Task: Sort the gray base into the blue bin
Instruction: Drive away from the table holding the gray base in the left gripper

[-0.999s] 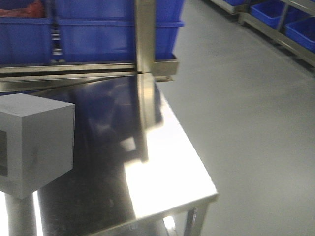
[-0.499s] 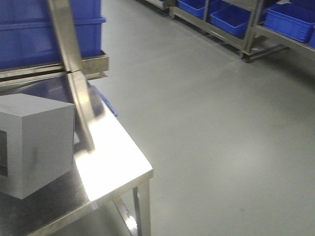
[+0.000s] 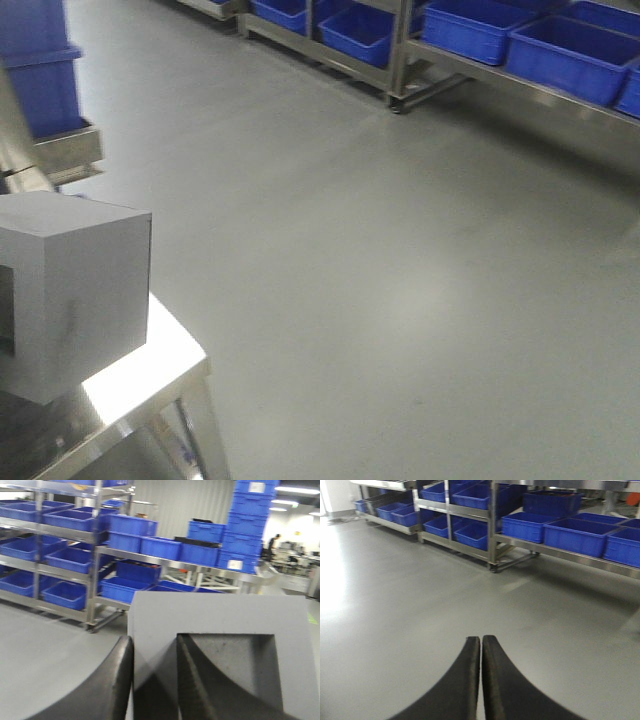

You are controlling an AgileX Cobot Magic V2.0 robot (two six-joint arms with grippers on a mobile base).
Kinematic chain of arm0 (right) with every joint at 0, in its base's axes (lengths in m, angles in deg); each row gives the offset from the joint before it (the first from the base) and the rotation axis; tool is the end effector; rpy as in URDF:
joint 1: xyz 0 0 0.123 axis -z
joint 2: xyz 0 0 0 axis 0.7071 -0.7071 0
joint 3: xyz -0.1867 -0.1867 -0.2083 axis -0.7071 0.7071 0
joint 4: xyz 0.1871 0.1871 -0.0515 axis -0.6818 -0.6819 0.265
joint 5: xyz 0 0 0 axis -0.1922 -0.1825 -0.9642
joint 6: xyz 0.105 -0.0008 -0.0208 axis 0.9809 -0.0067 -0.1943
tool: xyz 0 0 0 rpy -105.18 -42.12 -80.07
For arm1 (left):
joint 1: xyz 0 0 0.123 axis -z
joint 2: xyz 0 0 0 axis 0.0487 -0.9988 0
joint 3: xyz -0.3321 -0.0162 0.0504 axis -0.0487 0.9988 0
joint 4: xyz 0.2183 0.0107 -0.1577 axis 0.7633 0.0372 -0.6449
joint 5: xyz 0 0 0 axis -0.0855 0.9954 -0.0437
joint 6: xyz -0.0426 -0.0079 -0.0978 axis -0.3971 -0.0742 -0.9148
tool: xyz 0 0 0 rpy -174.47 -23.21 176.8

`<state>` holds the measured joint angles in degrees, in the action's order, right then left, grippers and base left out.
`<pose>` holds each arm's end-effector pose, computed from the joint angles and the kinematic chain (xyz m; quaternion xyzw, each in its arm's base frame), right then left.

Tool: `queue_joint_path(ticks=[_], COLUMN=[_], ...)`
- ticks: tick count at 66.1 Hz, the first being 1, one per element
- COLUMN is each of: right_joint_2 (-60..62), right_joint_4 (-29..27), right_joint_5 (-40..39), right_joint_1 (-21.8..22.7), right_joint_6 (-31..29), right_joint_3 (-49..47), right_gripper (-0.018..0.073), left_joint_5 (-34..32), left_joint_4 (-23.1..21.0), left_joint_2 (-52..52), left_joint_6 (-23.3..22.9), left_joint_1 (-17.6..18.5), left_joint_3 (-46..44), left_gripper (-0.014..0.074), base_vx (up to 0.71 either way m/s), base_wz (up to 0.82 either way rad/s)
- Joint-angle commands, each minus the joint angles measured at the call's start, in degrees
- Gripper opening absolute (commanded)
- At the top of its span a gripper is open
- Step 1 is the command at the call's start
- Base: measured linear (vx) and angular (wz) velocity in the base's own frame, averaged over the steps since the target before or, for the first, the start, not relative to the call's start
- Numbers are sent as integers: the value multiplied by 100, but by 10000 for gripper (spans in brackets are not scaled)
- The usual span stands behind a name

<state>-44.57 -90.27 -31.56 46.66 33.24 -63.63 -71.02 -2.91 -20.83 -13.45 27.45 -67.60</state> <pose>0.0383 -0.0008 0.1807 0.0191 0.7604 -0.0009 0.6492 0.0711 -0.0331 0.3472 0.0698 0.6774 -0.2390 0.6922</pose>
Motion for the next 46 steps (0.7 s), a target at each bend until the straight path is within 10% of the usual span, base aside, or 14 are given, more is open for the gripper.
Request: queue_joint_path(ticks=[1, 46], right_joint_2=[-103, -103], right_joint_4=[26, 26], right_joint_5=[-414, -414], right_joint_1=[15, 15], right_joint_6=[-70, -70], right_joint_3=[12, 12], right_gripper=[-5, -5], left_joint_5=[-636, -641], left_joint_4=[-31, -31], left_joint_2=[-27, -27], left_joint_6=[-20, -20], left_joint_1=[29, 29], left_joint_3=[-178, -178], left_gripper=[-6, -6], base_vx=[7, 12], base_wz=[-47, -54])
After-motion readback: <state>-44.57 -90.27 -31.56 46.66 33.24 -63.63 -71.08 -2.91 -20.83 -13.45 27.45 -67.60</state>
